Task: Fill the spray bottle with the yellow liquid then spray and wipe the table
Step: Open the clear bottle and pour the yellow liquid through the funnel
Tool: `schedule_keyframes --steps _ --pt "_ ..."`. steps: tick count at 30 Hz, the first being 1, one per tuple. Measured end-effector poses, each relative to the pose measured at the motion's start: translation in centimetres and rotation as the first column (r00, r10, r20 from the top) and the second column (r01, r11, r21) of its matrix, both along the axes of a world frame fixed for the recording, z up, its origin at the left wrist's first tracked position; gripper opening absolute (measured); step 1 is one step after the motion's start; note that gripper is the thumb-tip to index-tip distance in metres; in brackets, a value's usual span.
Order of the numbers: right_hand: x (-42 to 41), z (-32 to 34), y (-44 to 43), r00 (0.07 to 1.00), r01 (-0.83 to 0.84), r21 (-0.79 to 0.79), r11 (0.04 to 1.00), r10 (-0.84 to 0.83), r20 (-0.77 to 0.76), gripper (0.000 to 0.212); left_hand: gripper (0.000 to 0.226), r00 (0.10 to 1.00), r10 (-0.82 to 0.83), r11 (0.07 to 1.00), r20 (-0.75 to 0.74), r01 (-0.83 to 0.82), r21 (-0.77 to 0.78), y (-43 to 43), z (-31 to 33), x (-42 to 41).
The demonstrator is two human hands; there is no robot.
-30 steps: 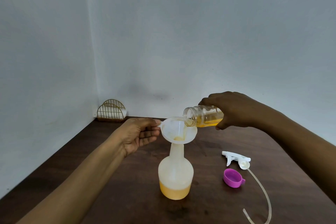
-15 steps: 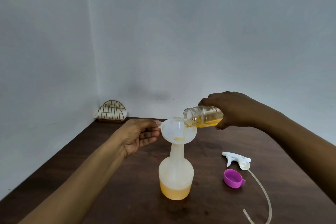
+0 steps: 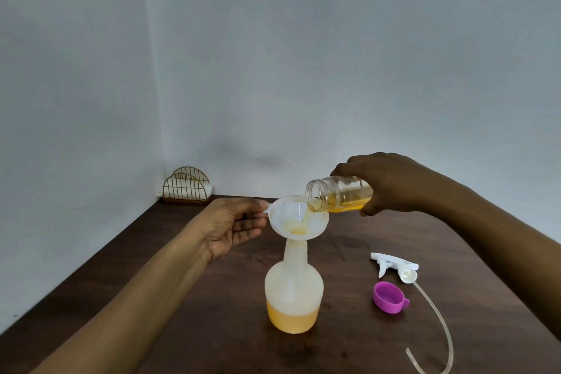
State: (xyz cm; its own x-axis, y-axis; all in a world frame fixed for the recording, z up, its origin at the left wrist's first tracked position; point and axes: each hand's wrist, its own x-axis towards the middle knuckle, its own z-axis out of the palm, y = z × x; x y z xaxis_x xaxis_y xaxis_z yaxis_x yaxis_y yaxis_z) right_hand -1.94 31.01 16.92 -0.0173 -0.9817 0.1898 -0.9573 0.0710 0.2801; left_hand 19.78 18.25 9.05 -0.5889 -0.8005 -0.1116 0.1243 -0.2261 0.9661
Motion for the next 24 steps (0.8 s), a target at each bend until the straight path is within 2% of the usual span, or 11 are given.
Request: schedule_keyframes --steps 24 --pt "-0.26 -0.17 -0.06 1.0 -0.007 -0.008 1.0 0.007 -0.011 0.065 0.003 1.0 0.007 1.0 -0.004 -0.007 -0.002 0.05 -0.05 -0.05"
